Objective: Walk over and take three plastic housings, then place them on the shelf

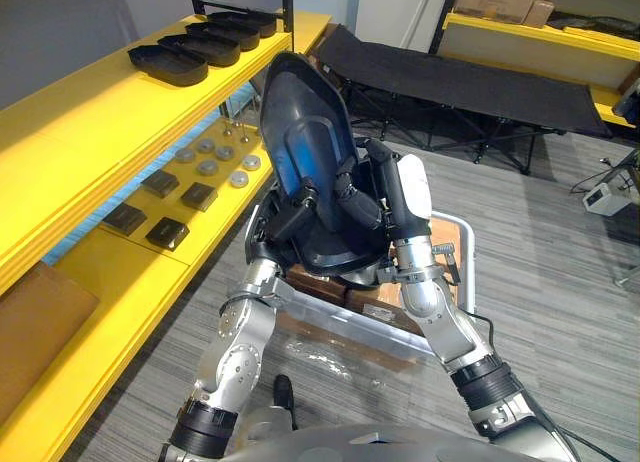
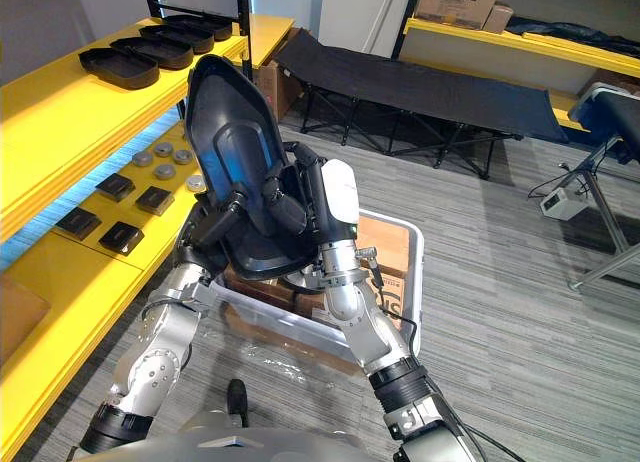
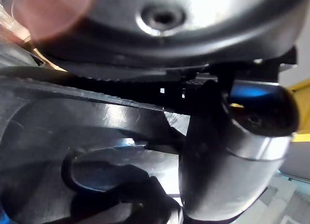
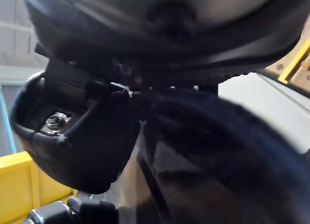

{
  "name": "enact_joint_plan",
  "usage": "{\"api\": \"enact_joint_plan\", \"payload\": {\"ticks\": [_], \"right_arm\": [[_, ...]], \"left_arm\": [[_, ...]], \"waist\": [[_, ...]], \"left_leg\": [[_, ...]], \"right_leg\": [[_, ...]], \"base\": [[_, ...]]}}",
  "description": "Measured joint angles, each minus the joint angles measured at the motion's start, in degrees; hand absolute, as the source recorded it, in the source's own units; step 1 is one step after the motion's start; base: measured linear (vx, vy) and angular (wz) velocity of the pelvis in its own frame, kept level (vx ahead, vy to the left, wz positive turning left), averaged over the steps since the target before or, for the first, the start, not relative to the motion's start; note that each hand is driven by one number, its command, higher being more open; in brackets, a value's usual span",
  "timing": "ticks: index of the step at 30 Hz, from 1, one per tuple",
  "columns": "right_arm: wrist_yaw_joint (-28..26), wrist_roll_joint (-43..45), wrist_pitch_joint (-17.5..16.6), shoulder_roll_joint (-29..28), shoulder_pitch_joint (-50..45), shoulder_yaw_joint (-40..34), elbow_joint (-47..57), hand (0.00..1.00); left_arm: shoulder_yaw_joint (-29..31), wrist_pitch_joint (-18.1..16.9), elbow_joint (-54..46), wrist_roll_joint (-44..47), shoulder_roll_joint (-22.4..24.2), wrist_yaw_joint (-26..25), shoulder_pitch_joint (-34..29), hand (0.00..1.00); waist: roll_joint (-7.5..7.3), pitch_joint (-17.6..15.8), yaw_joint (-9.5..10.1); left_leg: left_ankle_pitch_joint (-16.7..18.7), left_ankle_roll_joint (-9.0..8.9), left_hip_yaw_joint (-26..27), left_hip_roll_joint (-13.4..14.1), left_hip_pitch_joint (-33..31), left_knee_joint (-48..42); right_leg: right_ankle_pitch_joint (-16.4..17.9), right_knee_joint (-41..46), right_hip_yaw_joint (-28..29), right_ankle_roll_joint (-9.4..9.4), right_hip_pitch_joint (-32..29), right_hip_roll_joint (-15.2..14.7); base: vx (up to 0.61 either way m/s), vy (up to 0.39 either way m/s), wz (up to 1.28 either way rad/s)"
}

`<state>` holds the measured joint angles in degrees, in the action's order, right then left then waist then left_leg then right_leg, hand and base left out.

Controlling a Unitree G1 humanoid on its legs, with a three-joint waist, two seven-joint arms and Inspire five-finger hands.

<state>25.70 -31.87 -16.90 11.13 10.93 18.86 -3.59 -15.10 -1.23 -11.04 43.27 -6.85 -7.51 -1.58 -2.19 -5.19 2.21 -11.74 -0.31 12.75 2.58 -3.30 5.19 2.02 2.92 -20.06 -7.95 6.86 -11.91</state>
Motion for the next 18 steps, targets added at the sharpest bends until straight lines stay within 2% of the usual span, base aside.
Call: {"api": "enact_joint_plan", "payload": {"ticks": [4, 7, 10, 11, 15, 18], "right_arm": [[-0.46, 5.66, -2.42, 0.05, -1.04, 1.33, 0.12, 1.00], [-0.55, 7.04, -2.11, 0.16, -1.07, 1.28, 1.21, 1.00], [-0.90, 8.06, -0.81, 0.23, -1.09, 0.97, 2.54, 1.00], [-0.64, 7.79, -0.73, 0.29, -1.12, 0.11, 3.35, 1.00], [-0.04, 7.99, -0.44, 0.84, -1.87, -3.74, 6.76, 1.00], [0.08, 8.70, -1.12, 2.05, -4.56, -5.43, 10.34, 1.00]], "left_arm": [[-0.07, -0.17, 0.00, -2.54, -0.14, 0.00, 0.67, 0.00], [-0.32, -0.88, 0.00, -4.94, -0.10, -0.42, 1.47, 0.00], [-1.04, -2.42, -0.71, -12.48, 0.85, -4.04, 1.99, 0.00], [-1.09, -2.45, -1.73, -20.05, 1.93, -7.49, 1.92, 0.00], [1.05, -4.16, -3.88, -32.18, 2.57, -13.75, 1.64, 0.00], [3.06, -6.27, -4.97, -46.50, 2.54, -18.12, 1.54, 0.00]], "waist": [[-0.06, 0.04, -0.76], [-0.05, 0.04, -0.95], [-0.02, 0.05, -0.89], [0.03, 0.03, -0.86], [0.19, 0.04, -0.92], [0.54, 0.19, -0.89]], "left_leg": [[0.03, -0.04, 0.09, 0.01, 0.00, 0.00], [0.04, -0.06, 0.16, 0.03, 0.05, -0.01], [0.09, -0.10, 0.20, 0.04, 0.15, 0.00], [0.10, -0.12, 0.20, 0.06, 0.15, -0.01], [0.17, -0.17, 0.19, 0.07, 0.17, -0.01], [0.29, -0.20, 0.21, 0.06, 0.16, 0.00]], "right_leg": [[0.00, 0.06, 0.08, 0.01, 0.01, 0.01], [0.00, 0.06, 0.16, 0.01, 0.00, 0.01], [0.01, 0.06, 0.25, 0.00, 0.03, 0.01], [0.01, 0.05, 0.26, 0.00, 0.03, 0.03], [0.02, 0.02, 0.27, 0.00, 0.08, 0.06], [0.05, -0.01, 0.31, 0.02, 0.07, 0.06]], "base": [[0.00, 0.000, 0.00], [0.00, 0.000, 0.00], [0.00, 0.000, 0.00], [0.00, 0.000, 0.00], [0.00, 0.000, 0.00], [0.00, 0.000, 0.00]]}}
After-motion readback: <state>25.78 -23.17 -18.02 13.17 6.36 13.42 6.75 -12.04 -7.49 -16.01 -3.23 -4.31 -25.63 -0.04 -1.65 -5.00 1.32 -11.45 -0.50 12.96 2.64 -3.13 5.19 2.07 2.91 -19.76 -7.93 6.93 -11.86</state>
